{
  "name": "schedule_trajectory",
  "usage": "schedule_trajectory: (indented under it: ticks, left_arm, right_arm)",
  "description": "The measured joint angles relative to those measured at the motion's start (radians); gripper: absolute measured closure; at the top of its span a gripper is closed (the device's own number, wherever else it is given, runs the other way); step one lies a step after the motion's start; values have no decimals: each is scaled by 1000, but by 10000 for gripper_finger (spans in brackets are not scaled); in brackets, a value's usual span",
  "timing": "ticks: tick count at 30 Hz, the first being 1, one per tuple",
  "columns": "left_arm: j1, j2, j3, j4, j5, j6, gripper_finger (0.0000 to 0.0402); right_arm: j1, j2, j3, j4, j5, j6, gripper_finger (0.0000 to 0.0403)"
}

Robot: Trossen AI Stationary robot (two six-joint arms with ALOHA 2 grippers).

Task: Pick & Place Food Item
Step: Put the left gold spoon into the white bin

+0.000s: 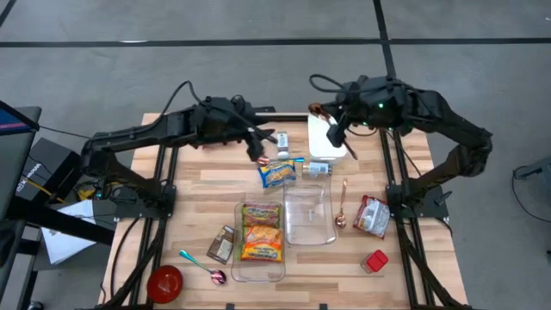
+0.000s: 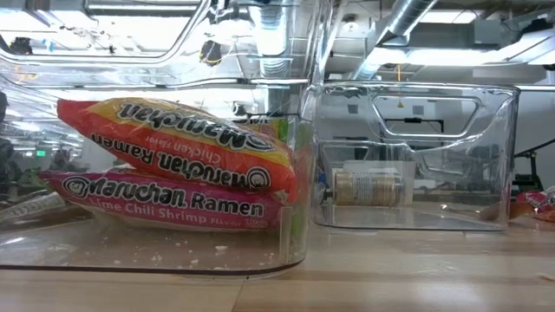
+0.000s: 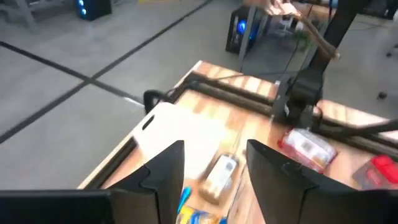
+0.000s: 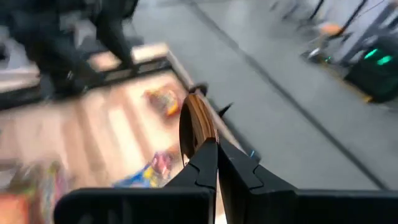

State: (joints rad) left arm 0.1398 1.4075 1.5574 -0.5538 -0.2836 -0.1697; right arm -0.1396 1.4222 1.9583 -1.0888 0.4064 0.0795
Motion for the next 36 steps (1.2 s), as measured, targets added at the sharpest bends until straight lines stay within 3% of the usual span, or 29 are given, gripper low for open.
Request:
schedule_trajectory:
  ticks: [11, 17, 21, 27, 36]
  left_arm:
    - [0, -63, 1, -109, 3, 74, 273]
    - [0, -66, 0, -233, 11, 78, 287]
    - [0, -69, -25, -244, 11, 74, 294]
    - [0, -127, -154, -218, 17, 60, 300]
    - [0, -302, -409, 86, 54, 26, 302]
  right_arm:
    - [-157, -3, 1, -54, -326, -67, 403]
    - [-274, -1, -86, 23, -414, -25, 403]
    - [-378, -35, -247, 103, -424, 65, 403]
    - [-445, -62, -530, 329, -425, 213, 403]
    - [-499, -43, -747, 566, -404, 210, 403]
